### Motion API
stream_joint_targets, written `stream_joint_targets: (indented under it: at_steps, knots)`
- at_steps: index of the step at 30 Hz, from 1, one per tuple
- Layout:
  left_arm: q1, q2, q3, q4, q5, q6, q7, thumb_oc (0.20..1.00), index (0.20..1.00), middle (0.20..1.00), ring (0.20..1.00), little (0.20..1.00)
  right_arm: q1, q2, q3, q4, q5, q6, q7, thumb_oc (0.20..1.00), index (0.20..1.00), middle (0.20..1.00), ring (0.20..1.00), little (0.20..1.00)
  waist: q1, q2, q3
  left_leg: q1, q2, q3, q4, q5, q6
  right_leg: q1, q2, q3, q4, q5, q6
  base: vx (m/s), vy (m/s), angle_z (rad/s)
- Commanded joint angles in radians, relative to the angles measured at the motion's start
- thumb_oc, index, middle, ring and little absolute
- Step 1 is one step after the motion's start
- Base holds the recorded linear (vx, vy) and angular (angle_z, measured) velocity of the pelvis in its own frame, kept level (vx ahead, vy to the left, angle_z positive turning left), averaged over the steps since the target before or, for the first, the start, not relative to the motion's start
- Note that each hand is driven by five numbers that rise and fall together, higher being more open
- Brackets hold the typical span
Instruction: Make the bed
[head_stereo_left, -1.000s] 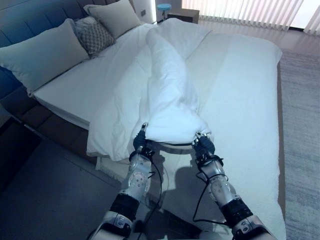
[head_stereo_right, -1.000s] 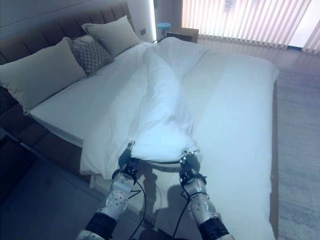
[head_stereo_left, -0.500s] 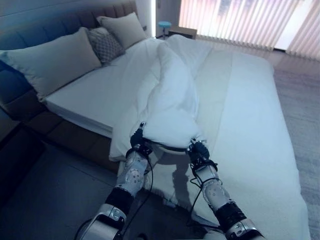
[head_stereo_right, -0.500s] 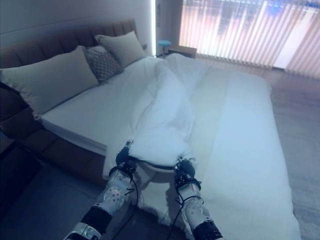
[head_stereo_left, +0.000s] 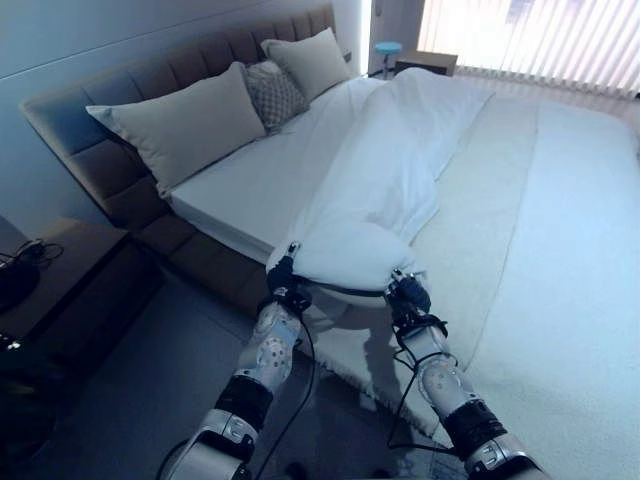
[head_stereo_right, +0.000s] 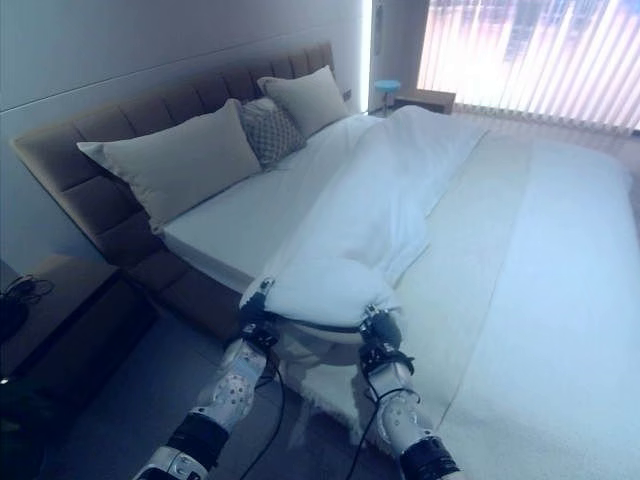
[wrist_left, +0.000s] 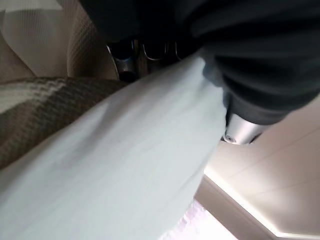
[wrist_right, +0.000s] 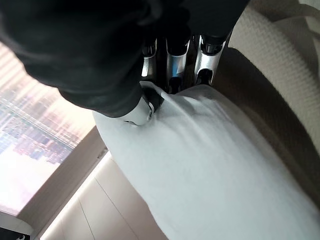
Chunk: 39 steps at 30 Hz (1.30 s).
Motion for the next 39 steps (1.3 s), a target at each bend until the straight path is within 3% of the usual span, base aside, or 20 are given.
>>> stream_joint_targets:
  at_steps: [1,2,4,5,6,7,8,9,10,11,12,13,14,18,20,22,25,30,34,39]
  knots:
    - [-0.028,0.133,0.141,-0.075,-0.016,-0.146,0.019,0.200,0.200,0.200,0.200,0.200,0.026,-0.102,-0.105,-0.008,-0.018,-0.073,-0.027,0.200,0.200,0.200,0.200,0.200,0.045,-0.013,-0.098,0.043,0.041,0.019,-0.119,0.114,0.046,-0.045,-0.092,0.096,0.073,-0.055,0.124,0.19,0.758,-0.38]
    - [-0.042,0.147,0.146,-0.064,-0.024,-0.148,0.025,0.200,0.200,0.200,0.200,0.200,-0.002,-0.114,-0.105,-0.008,-0.017,-0.072,-0.033,0.200,0.200,0.200,0.200,0.200,0.047,0.003,-0.107,0.050,0.109,-0.011,-0.162,0.170,0.011,-0.054,-0.135,0.128,0.081,-0.043,0.155,0.14,0.632,-0.24]
    - [-0.050,0.158,0.141,-0.064,-0.021,-0.150,0.025,0.200,0.200,0.200,0.200,0.200,-0.013,-0.122,-0.107,-0.012,-0.016,-0.071,-0.037,0.200,0.200,0.200,0.200,0.200,0.052,0.010,-0.106,0.054,0.125,-0.017,-0.170,0.187,-0.005,-0.054,-0.159,0.146,0.088,-0.035,0.171,0.12,0.649,-0.23]
    - [-0.062,0.190,0.145,-0.071,-0.022,-0.160,0.019,0.200,0.200,0.200,0.200,0.200,-0.044,-0.119,-0.089,-0.023,-0.023,-0.061,-0.033,0.200,0.200,0.200,0.200,0.200,0.071,0.011,-0.100,0.058,0.073,-0.072,-0.072,0.076,-0.025,-0.071,-0.216,0.192,0.078,0.032,0.203,0.05,0.440,-0.32]
    - [-0.063,0.190,0.145,-0.070,-0.022,-0.160,0.019,0.200,0.200,0.200,0.200,0.200,-0.045,-0.119,-0.090,-0.023,-0.023,-0.061,-0.033,0.200,0.200,0.200,0.200,0.200,0.072,0.010,-0.101,0.052,0.071,-0.072,-0.067,0.076,-0.024,-0.074,-0.217,0.193,0.075,0.036,0.204,0.19,0.958,-0.95]
    - [-0.061,0.190,0.147,-0.075,-0.025,-0.164,0.015,0.200,0.200,0.200,0.200,0.200,-0.039,-0.112,-0.097,-0.029,-0.037,-0.046,-0.027,0.200,0.200,0.200,0.200,0.200,0.071,-0.005,-0.102,0.059,0.009,-0.016,-0.044,-0.039,-0.007,-0.048,-0.305,0.187,0.035,0.221,0.226,0.13,0.528,-0.92]
    - [-0.061,0.190,0.147,-0.075,-0.025,-0.164,0.015,0.200,0.200,0.200,0.200,0.200,-0.040,-0.112,-0.097,-0.029,-0.037,-0.046,-0.027,0.200,0.200,0.200,0.200,0.200,0.072,-0.007,-0.104,0.056,0.006,-0.016,-0.045,-0.036,-0.005,-0.049,-0.308,0.189,0.030,0.226,0.227,0.12,0.959,-0.75]
    - [-0.061,0.209,0.135,-0.089,-0.007,-0.167,0.019,0.200,0.200,0.200,0.200,0.200,-0.053,-0.095,-0.096,-0.025,-0.035,-0.053,-0.035,0.200,0.200,0.200,0.200,0.200,0.091,-0.010,-0.086,0.054,-0.035,0.042,-0.016,-0.064,0.022,-0.095,-0.354,0.126,0.029,0.326,0.186,-0.02,0.443,-0.02]
    - [-0.062,0.209,0.135,-0.089,-0.006,-0.167,0.020,0.200,0.200,0.200,0.200,0.200,-0.054,-0.094,-0.097,-0.025,-0.035,-0.053,-0.035,0.200,0.200,0.200,0.200,0.200,0.092,-0.012,-0.087,0.054,-0.036,0.043,-0.016,-0.064,0.023,-0.095,-0.355,0.127,0.027,0.328,0.187,-0.05,0.927,-0.44]
    - [-0.069,0.239,0.136,-0.088,0.036,-0.160,0.033,0.200,0.200,0.200,0.200,0.200,-0.058,-0.073,-0.102,-0.012,-0.024,-0.069,-0.031,0.200,0.200,0.200,0.200,0.200,0.106,0.006,-0.080,0.066,-0.056,0.094,-0.058,-0.052,0.043,-0.104,-0.358,-0.018,0.055,0.275,0.170,-0.04,0.494,-0.72]
    - [-0.069,0.239,0.136,-0.088,0.037,-0.160,0.033,0.200,0.200,0.200,0.200,0.200,-0.059,-0.073,-0.102,-0.012,-0.024,-0.069,-0.031,0.200,0.200,0.200,0.200,0.200,0.103,0.004,-0.082,0.064,-0.059,0.092,-0.061,-0.047,0.044,-0.105,-0.361,-0.020,0.053,0.277,0.170,-0.03,0.736,-0.93]
    - [-0.067,0.241,0.140,-0.092,0.040,-0.158,0.030,0.200,0.200,0.200,0.200,0.200,-0.063,-0.070,-0.099,-0.010,-0.022,-0.071,-0.027,0.200,0.200,0.200,0.200,0.200,0.098,0.015,-0.086,0.072,-0.077,0.106,-0.090,-0.031,0.057,-0.114,-0.316,-0.035,0.110,0.219,0.155,0.04,0.665,-0.29]
    - [-0.065,0.245,0.151,-0.103,0.058,-0.160,0.023,0.200,0.200,0.200,0.200,0.200,-0.073,-0.066,-0.090,-0.009,-0.023,-0.075,-0.009,0.200,0.200,0.200,0.200,0.200,0.100,0.022,-0.085,0.105,-0.107,0.127,-0.149,-0.009,0.074,-0.118,-0.201,-0.064,0.157,0.098,0.130,0.04,0.661,-0.07]
    - [-0.051,0.257,0.179,-0.143,0.095,-0.156,0.038,0.200,0.200,0.200,0.200,0.200,-0.087,-0.066,-0.066,-0.009,-0.031,-0.077,0.010,0.200,0.200,0.200,0.200,0.200,0.128,0.016,-0.074,0.139,-0.152,0.163,-0.195,0.006,0.081,-0.097,-0.116,-0.197,0.191,0.001,0.106,-0.02,0.386,-0.36]
    - [-0.031,0.242,0.204,-0.162,0.099,-0.157,0.038,0.200,0.200,0.200,0.200,0.200,-0.083,-0.065,-0.055,-0.025,-0.027,-0.078,0.027,0.200,0.200,0.200,0.200,0.200,0.123,-0.008,-0.076,0.146,-0.208,0.171,-0.203,0.021,0.087,-0.095,0.021,-0.108,0.159,-0.036,0.103,-0.04,0.297,-0.42]
    - [-0.028,0.231,0.202,-0.161,0.112,-0.157,0.041,0.200,0.200,0.200,0.200,0.200,-0.066,-0.082,-0.061,-0.060,-0.032,-0.090,0.025,0.200,0.200,0.200,0.200,0.200,0.104,-0.025,-0.080,0.138,-0.241,0.157,-0.195,0.022,0.094,-0.088,0.084,-0.016,0.103,-0.026,0.075,-0.02,0.154,-0.10]
    - [-0.038,0.216,0.195,-0.140,0.127,-0.141,0.030,0.200,0.200,0.200,0.200,0.200,-0.044,-0.097,-0.072,-0.068,-0.020,-0.096,0.025,0.200,0.200,0.200,0.200,0.200,0.084,-0.036,-0.091,0.121,-0.261,0.137,-0.169,0.021,0.094,-0.039,0.094,0.030,0.015,-0.009,0.046,-0.01,0.068,0.64]
    - [-0.045,0.213,0.187,-0.149,0.132,-0.142,0.025,0.200,0.200,0.200,0.200,0.200,-0.048,-0.132,-0.069,-0.108,-0.035,-0.099,0.019,0.200,0.200,0.200,0.200,0.200,0.095,-0.035,-0.061,0.022,-0.259,0.116,0.091,0.047,0.015,0.016,0.065,0.025,-0.016,0.000,0.034,-0.04,0.053,0.76]
    - [-0.049,0.230,0.194,-0.168,0.132,-0.147,0.032,0.200,0.200,0.200,0.200,0.200,-0.073,-0.138,-0.067,-0.126,-0.047,-0.098,0.026,0.200,0.200,0.200,0.200,0.200,0.099,-0.042,-0.084,0.038,-0.174,0.117,-0.003,0.012,0.068,0.021,0.038,0.033,-0.041,0.007,0.056,0.02,0.097,-0.09]
    - [-0.018,0.229,0.206,-0.196,0.128,-0.146,0.025,0.200,0.200,0.200,0.200,0.200,-0.048,-0.160,-0.080,-0.172,-0.091,-0.075,0.033,0.200,0.200,0.200,0.200,0.200,0.097,-0.005,-0.105,0.094,-0.118,0.034,-0.157,0.065,0.054,0.026,0.010,0.051,-0.046,-0.004,0.075,0.09,0.242,-0.32]
